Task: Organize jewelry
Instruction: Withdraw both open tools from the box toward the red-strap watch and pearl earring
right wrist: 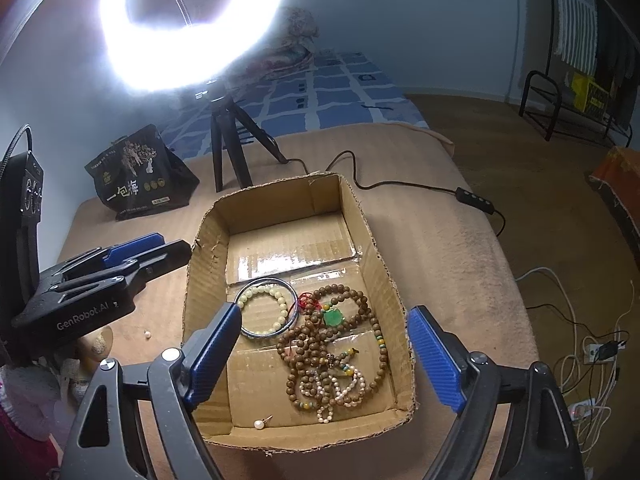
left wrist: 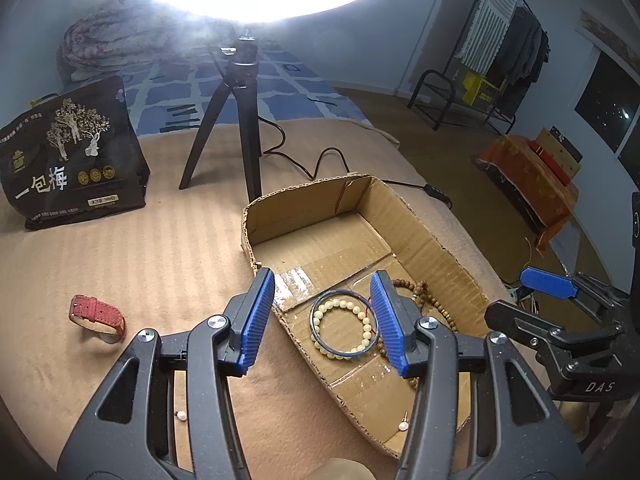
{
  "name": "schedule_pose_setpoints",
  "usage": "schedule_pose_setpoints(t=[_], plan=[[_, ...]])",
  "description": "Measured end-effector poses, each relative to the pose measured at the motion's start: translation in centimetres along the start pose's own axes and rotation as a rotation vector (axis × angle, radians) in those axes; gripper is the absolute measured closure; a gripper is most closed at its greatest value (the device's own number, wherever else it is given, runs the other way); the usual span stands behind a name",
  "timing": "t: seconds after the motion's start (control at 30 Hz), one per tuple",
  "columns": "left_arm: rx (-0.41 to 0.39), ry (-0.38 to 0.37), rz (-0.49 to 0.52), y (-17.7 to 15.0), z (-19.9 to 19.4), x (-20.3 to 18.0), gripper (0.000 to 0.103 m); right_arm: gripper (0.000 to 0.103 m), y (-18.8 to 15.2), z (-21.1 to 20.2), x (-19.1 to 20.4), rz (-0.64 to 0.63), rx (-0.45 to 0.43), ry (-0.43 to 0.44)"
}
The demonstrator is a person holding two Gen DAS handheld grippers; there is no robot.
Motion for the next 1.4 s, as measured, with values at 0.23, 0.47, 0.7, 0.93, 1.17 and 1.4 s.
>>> schedule_pose_setpoints(t=[0.23,0.47,0.7,0.93,1.17,1.4], plan=[[-0.035,0.004,-0.015,-0.4,-1.6,0.8,0.052,0.014,0.2,-1.1,1.2,-0.027,-0.031,-0.009],[-0.055,0.026,0.000,-0.9,-3.0,1.6,0.052,0.013,0.2,-2.1,2.9,-0.060,-0.059,-0.008],[-0.058,0.038,-0.010,-1.5,-5.0,3.6,0.052,0.012,0.1,-2.6,4.6,-0.069,-0.073,0.009],[-0.060,0.082,-0.010,-2.3,-7.0,7.4,0.052,0.012,-0.4,-2.6,6.7,-0.078,-0.072,0.046],[-0.052,0.145,-0.063,-3.7,-8.2,12.9,0.052,0.012,-1.0,-2.1,9.6,-0.088,-0.060,0.114],[-0.041,0.166,-0.108,-5.0,-8.1,16.5,0.052,0.012,-2.1,-0.1,13.3,-0.127,-0.017,0.185]])
Point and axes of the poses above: each gripper's, at about its wrist camera, not at the fingertips, and z roughly the way its jaws point, x to its left, y to its top, the point moved 4 cm from there along z, roughly the way its jaws point, and after that the axes turned 3 degrees about y, right-handed, at the moved point
